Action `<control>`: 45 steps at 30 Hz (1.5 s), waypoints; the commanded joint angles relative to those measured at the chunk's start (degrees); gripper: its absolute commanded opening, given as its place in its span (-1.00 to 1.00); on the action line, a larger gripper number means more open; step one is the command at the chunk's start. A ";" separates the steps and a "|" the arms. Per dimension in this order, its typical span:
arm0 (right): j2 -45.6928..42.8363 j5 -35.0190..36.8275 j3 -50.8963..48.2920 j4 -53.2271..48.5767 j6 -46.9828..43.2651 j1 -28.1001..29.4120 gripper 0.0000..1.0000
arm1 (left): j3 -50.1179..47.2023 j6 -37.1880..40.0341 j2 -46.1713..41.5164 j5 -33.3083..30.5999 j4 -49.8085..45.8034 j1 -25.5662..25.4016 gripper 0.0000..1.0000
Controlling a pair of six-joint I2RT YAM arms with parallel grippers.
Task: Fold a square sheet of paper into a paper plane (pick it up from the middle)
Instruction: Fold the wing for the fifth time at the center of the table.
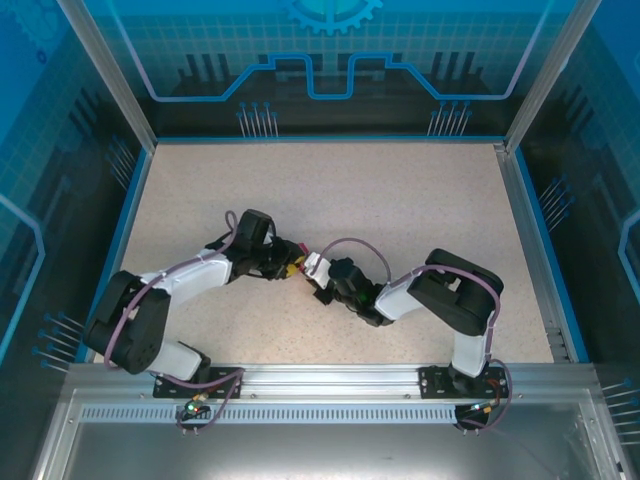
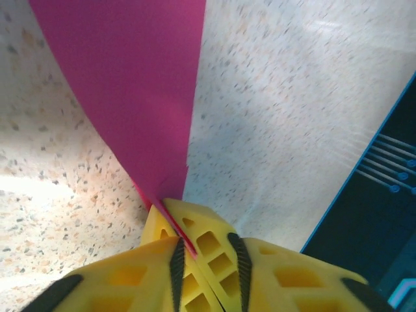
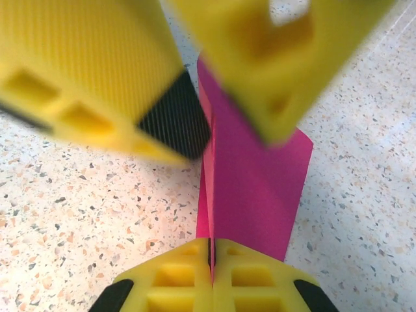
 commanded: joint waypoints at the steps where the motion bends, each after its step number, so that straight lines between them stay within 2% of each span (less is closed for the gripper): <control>1: -1.95 -4.49 -0.74 -0.03 3.83 -1.75 -0.98 | -1.13 1.57 -3.04 -1.69 -3.64 2.91 -0.23; 9: -1.52 -14.30 -0.53 -1.43 11.44 -4.65 -0.93 | -5.39 4.60 -8.96 -4.29 -2.44 6.18 -0.11; 17: 0.11 -21.64 0.50 -1.69 19.04 -7.04 -0.77 | -9.54 6.25 -9.47 -0.82 5.28 6.09 -0.11; 27: 1.58 -24.28 1.87 -2.62 21.72 -8.46 -0.71 | -9.22 7.68 -5.23 1.77 11.28 3.48 -0.29; 36: 2.53 -28.24 2.77 -3.98 26.49 -10.25 -0.74 | -8.51 8.04 -2.41 1.69 12.91 2.40 -0.31; 45: 1.94 -30.60 2.97 -4.55 28.37 -11.52 -0.56 | -7.90 8.60 0.01 1.71 13.86 1.54 -0.31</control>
